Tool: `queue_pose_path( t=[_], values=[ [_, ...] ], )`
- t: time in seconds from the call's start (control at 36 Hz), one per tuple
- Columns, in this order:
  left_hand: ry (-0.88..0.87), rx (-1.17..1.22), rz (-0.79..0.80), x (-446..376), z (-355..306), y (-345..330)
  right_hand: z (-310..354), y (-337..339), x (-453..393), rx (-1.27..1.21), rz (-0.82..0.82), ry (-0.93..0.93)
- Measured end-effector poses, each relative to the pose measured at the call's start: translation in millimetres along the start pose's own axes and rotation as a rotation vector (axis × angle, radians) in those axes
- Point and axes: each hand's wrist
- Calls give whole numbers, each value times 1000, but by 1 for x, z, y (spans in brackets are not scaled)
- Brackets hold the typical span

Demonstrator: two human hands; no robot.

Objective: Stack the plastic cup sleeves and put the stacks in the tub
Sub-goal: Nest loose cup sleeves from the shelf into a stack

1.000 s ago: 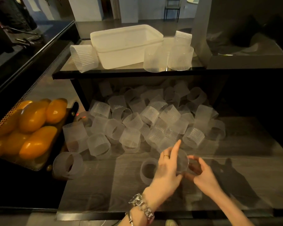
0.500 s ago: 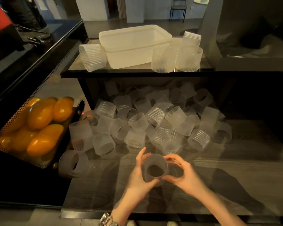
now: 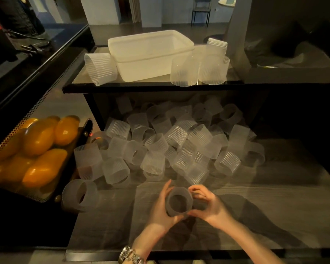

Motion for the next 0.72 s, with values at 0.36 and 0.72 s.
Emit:
queue_pose_path(
  t=[0.36,0.72],
  values=[
    [112,-358,162,-58,-34,-4,13,32,-43,181,-431,-21],
    [197,-277,287,-85,-31,-2,4,17,-61,187,-417,-145]
  ],
)
Point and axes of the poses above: each hand's wrist, its own x-axis away from the middle knuckle, its own y-axis out of the back of the hand, z = x × y, and after that the axes turned 15 degrees about -y, right-handed
